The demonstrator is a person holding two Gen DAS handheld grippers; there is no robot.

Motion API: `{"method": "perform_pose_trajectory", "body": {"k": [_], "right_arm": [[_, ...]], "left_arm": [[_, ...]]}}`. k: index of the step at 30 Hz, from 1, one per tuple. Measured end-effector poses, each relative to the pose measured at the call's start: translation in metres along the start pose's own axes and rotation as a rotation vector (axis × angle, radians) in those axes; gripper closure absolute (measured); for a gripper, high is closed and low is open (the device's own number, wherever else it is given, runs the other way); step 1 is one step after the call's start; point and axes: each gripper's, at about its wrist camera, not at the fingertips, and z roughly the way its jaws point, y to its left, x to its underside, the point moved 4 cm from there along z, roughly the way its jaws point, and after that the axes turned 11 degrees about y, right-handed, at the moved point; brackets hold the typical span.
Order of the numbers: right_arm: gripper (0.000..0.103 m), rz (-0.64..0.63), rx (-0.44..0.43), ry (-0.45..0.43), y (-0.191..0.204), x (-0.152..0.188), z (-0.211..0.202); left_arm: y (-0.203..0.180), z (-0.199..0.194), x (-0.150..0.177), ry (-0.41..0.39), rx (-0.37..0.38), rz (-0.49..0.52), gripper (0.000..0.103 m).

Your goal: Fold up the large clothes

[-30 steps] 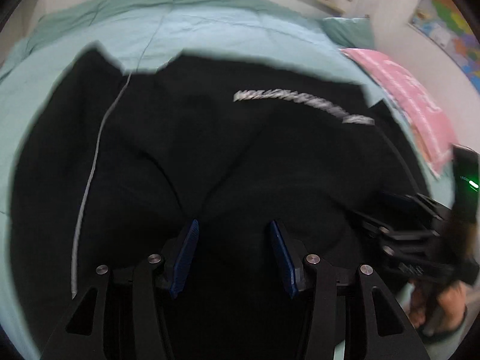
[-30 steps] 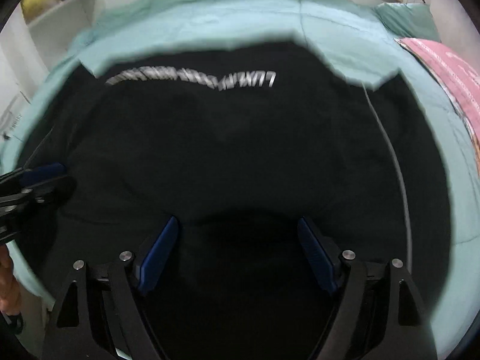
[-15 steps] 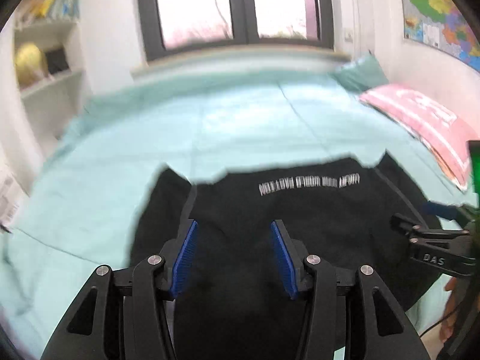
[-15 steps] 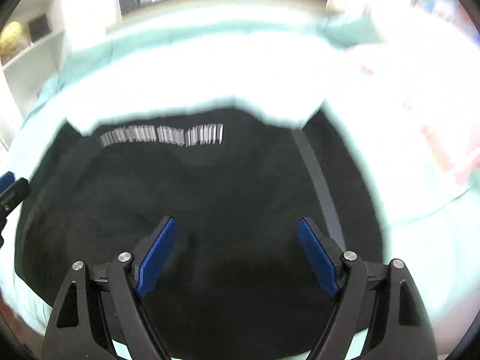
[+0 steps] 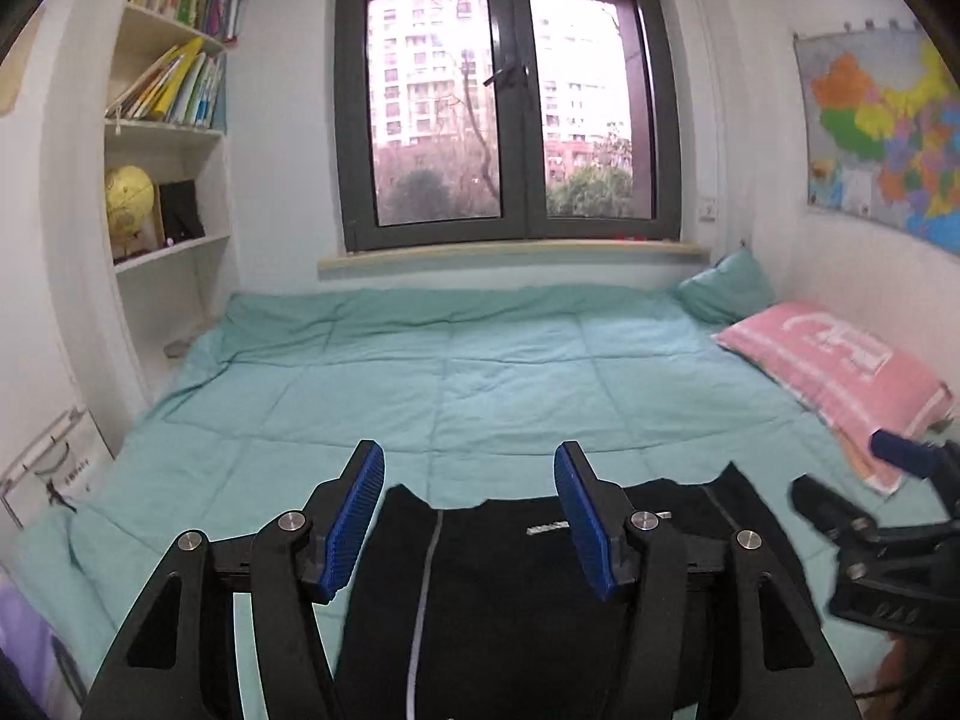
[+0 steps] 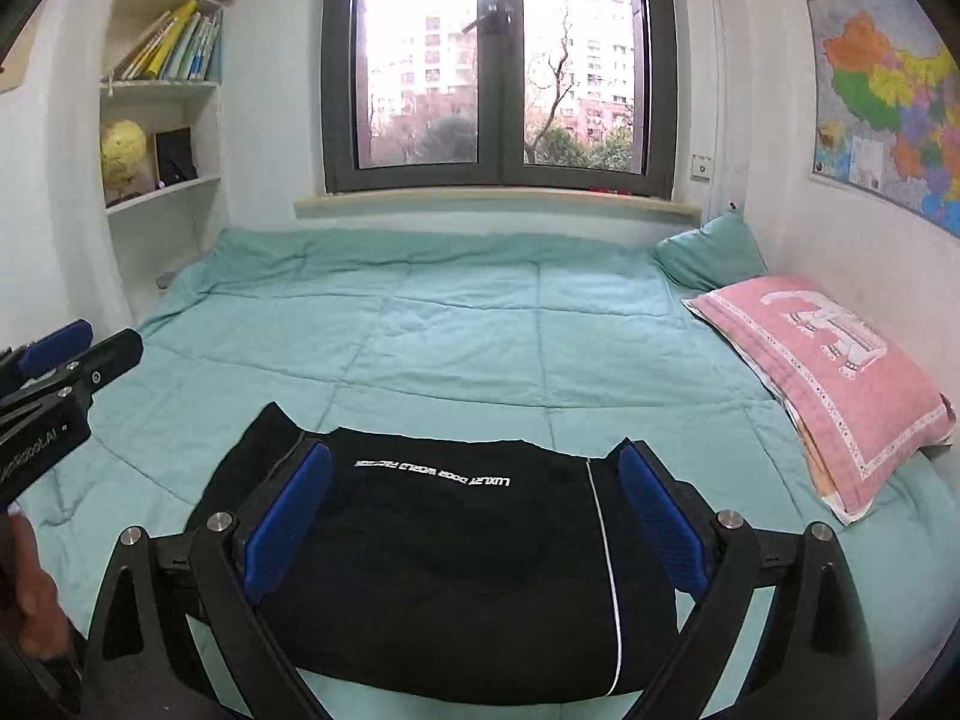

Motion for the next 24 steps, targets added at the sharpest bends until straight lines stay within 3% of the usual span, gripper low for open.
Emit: {"method": "perform_pose_trajectory", "body": {"k": [4,11,24], "right_arm": [[0.006,-0.004,0.007,0.020,0.008,0.015,-0.010],[0.006,0.047,-0.018,0.137,0.006,0.040,0.029],[0.006,0.050,-0.042,0.217,-0.002,0.058,0.054]], "left_arm": [[-0.007,0.009,0.025,0.046,-0.003,-0.016,0.042],[-0.017,0.048,0.075,0.215,-0.008,-0.007,0.042],[-0.029,0.056,0.087,0.258,-0.015,0.027,0.042]]}}
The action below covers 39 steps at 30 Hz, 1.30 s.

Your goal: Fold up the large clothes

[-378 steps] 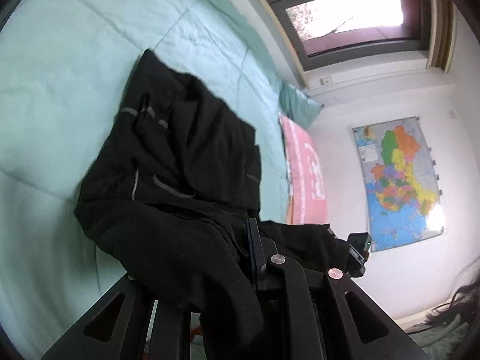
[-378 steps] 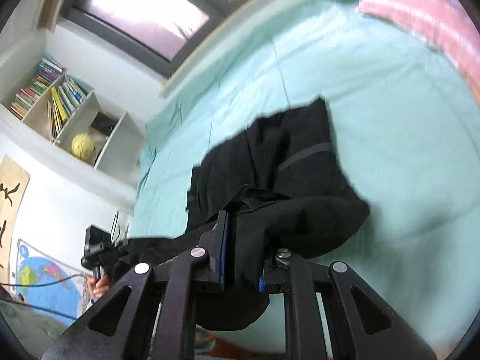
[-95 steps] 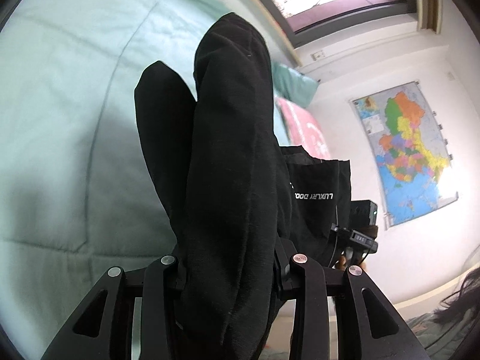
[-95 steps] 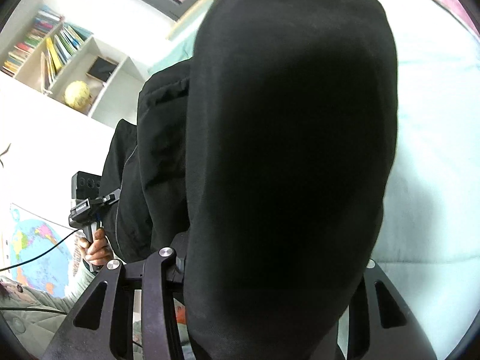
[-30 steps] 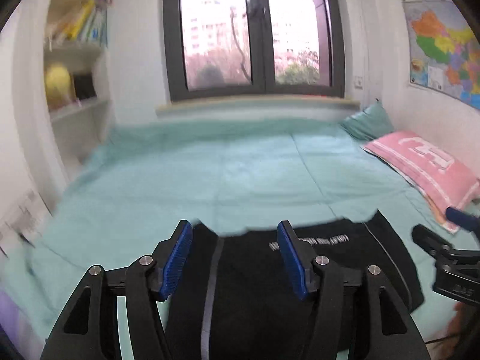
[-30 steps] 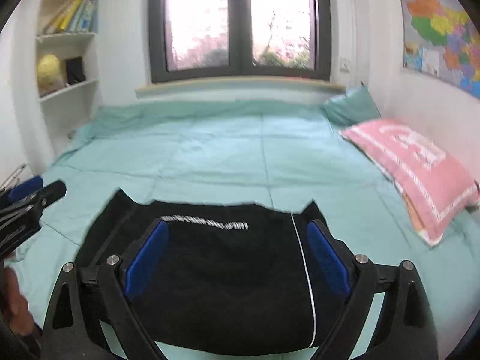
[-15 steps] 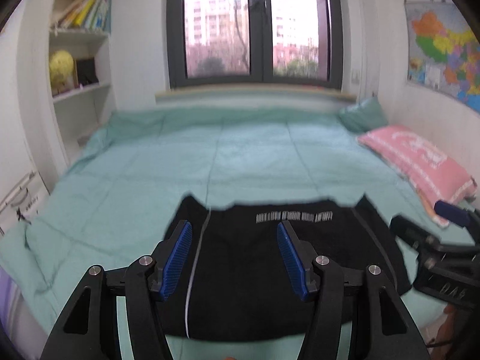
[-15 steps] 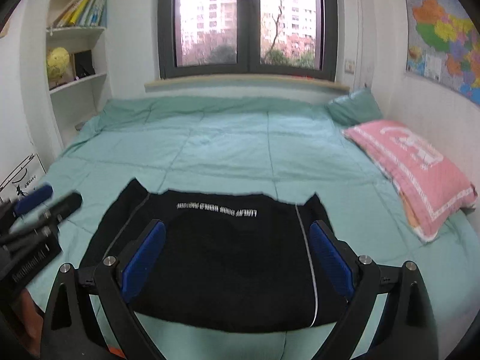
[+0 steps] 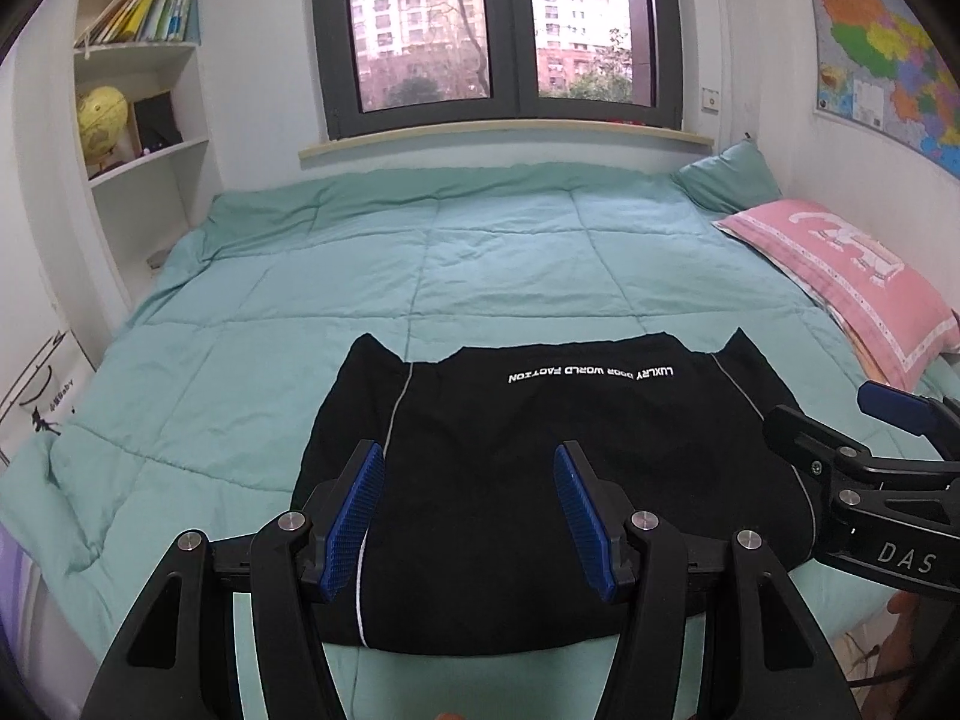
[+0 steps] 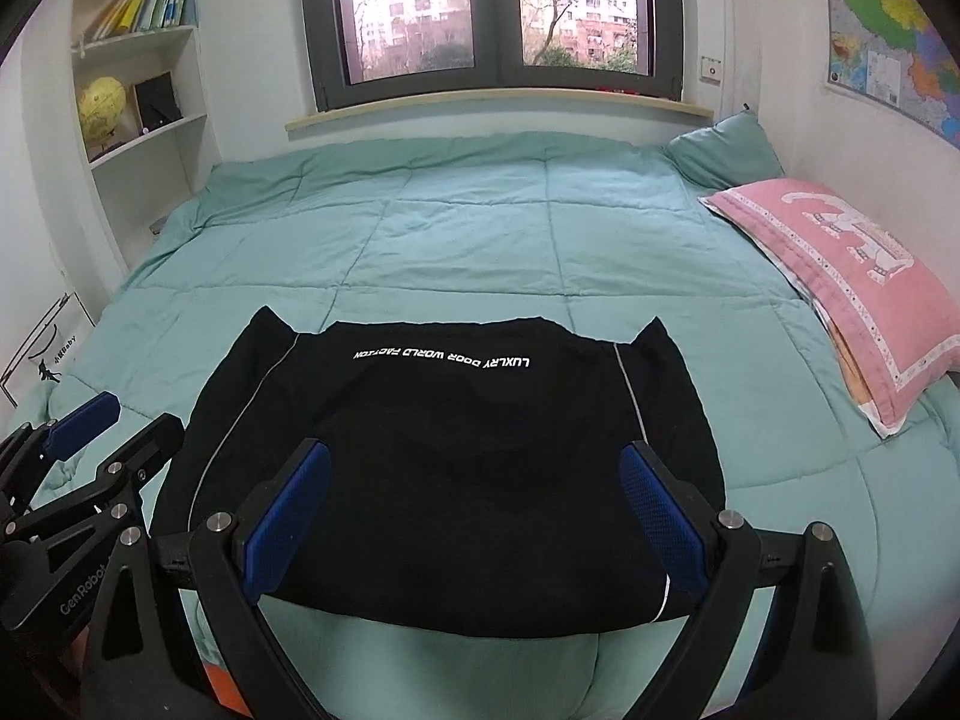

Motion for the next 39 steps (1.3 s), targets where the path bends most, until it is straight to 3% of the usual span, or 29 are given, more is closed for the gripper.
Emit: {"method": "perform_pose_trajectory", "body": {"k": [7,39], "right_arm": [[0.006,-0.002,-0.025,0.019,-0.003,0.001,0.006],[0.006,0.023,-0.068,0.080,0.003,0.005,0.030]], "left_arm": [[0.004,0.004,-0.001,0.014,-0.040,0.003,0.042],[0.004,0.018,0.001,0.070,-0.025,0.002,0.042]]}}
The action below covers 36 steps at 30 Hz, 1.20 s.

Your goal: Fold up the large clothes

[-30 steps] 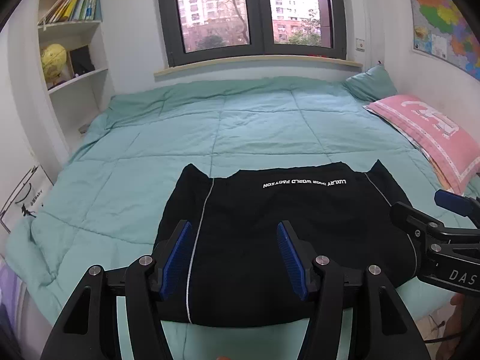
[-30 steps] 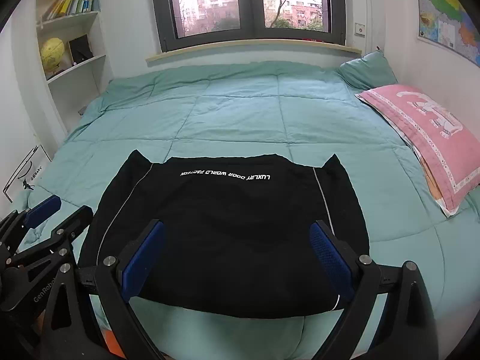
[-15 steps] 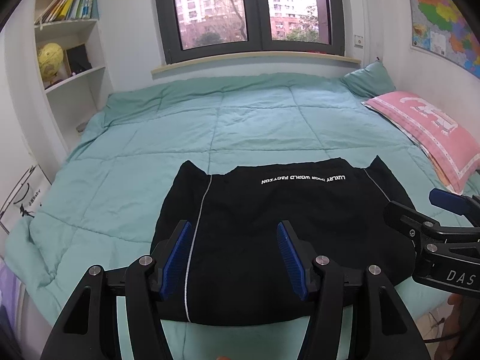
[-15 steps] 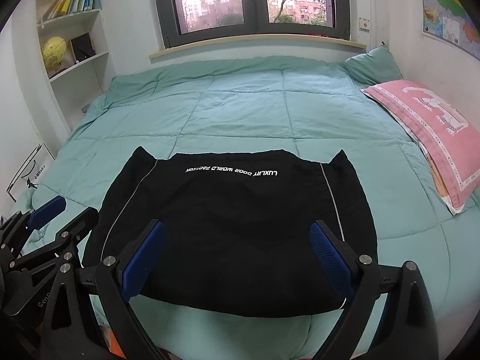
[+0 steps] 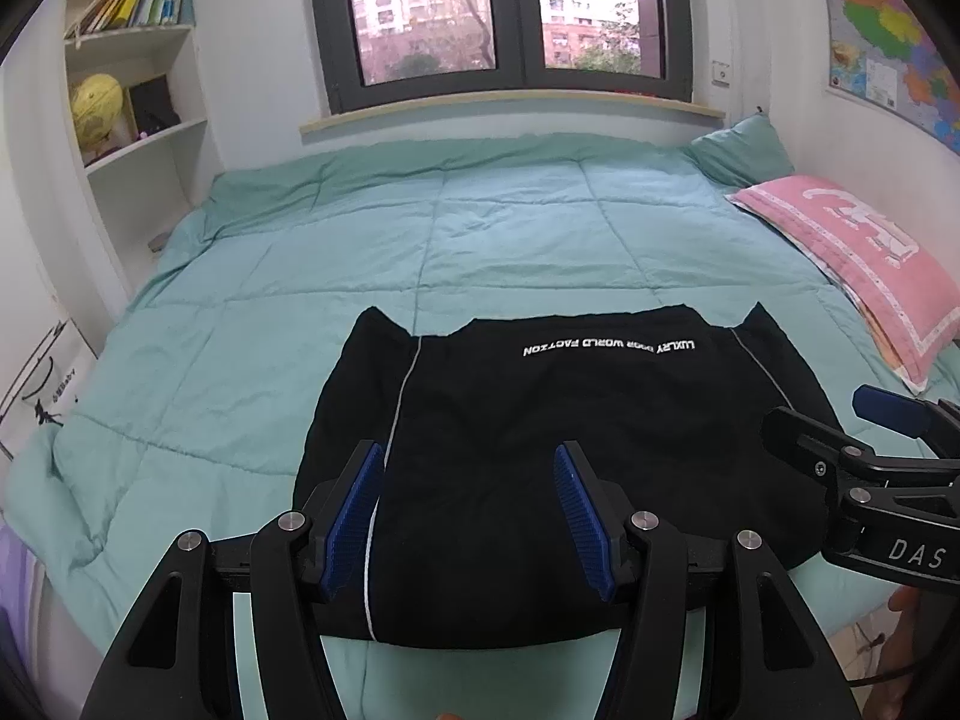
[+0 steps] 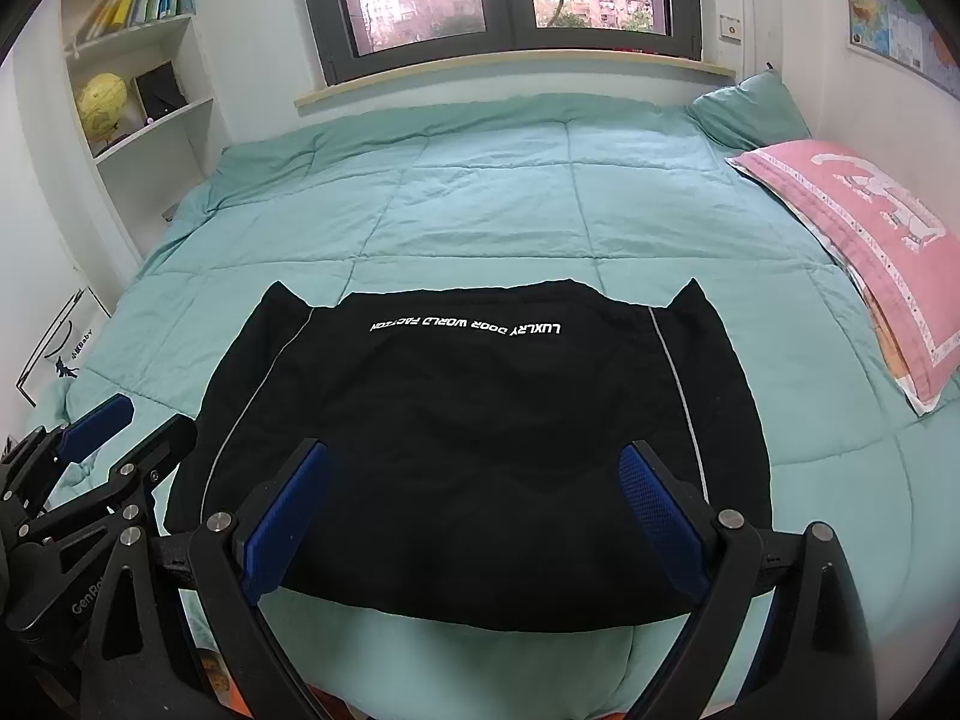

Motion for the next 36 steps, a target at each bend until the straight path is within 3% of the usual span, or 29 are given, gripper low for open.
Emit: {"method": "perform_pose_trajectory", "body": {"k": [26,32,36], "right_arm": [[0.006,0.009,-0.004,0.038,-0.001,0.004,0.017],[0.006,0.012,-0.007,0.042,0.000,0.004,0.018],[0.006,0.008,-0.008,0.050,0.000,0.004,0.021]], "left_arm": [[0.000,0.012,0.001,0.024,-0.024,-0.002,0.042],[-0.001,0.010,0.000,0.002,-0.054,-0.001,0.042],[0.004,0.003,-0.001,-0.057,-0.085,-0.023,0.042]]}}
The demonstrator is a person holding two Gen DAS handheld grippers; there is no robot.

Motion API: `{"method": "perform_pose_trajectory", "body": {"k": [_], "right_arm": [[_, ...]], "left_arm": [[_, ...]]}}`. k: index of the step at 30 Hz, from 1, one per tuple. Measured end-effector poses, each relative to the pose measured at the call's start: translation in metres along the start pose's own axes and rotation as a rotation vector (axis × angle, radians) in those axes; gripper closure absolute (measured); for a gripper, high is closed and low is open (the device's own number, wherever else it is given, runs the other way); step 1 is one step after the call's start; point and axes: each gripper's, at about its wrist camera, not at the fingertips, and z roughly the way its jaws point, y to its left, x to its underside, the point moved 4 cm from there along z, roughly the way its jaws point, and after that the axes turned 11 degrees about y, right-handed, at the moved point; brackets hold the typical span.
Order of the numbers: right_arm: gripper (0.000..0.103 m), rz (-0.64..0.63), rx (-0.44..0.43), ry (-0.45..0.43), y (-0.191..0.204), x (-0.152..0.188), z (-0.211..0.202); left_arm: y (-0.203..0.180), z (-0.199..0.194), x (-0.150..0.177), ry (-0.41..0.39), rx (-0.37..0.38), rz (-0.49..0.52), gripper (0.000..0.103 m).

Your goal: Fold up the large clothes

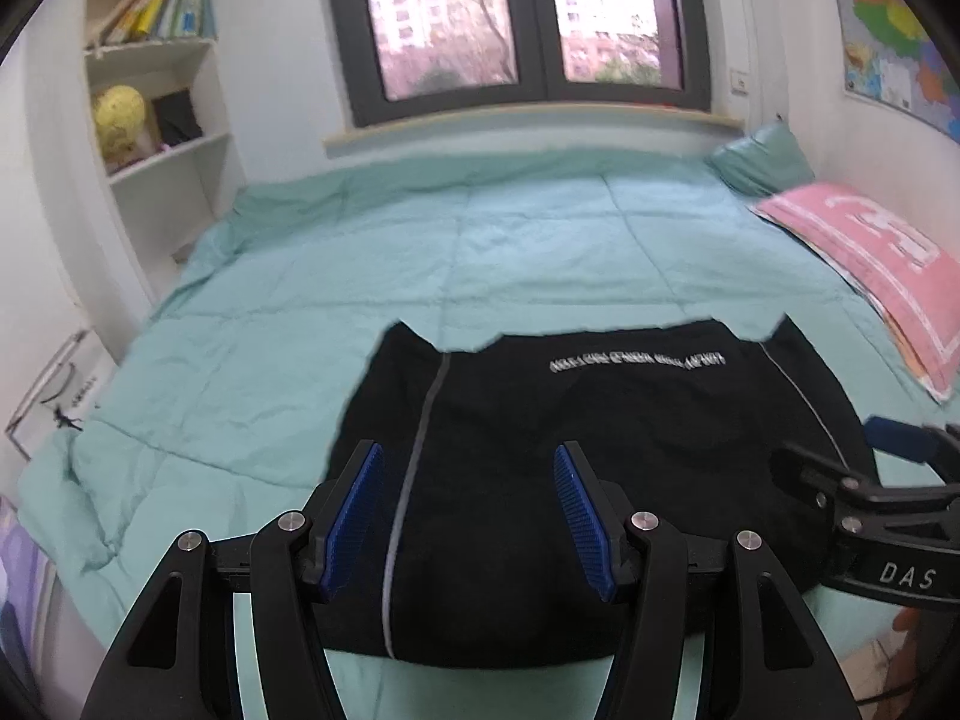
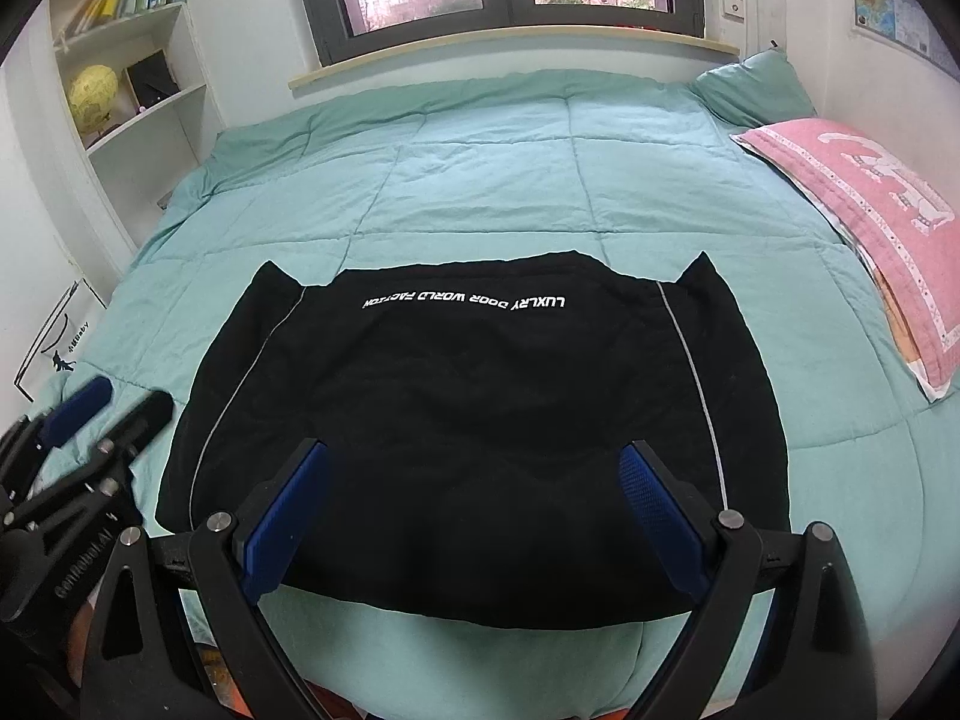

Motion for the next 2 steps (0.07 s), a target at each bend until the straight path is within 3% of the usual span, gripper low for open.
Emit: {"method": "perform_pose_trajectory", "body": {"k": [2], "right_arm": [[0.006,-0.004,0.003,0.004,-0.0002,-0.0002,0.0016]], "left_arm": [[0.0012,0.0024,-0.0005,0.015,0.020,0.003,0.042]]}}
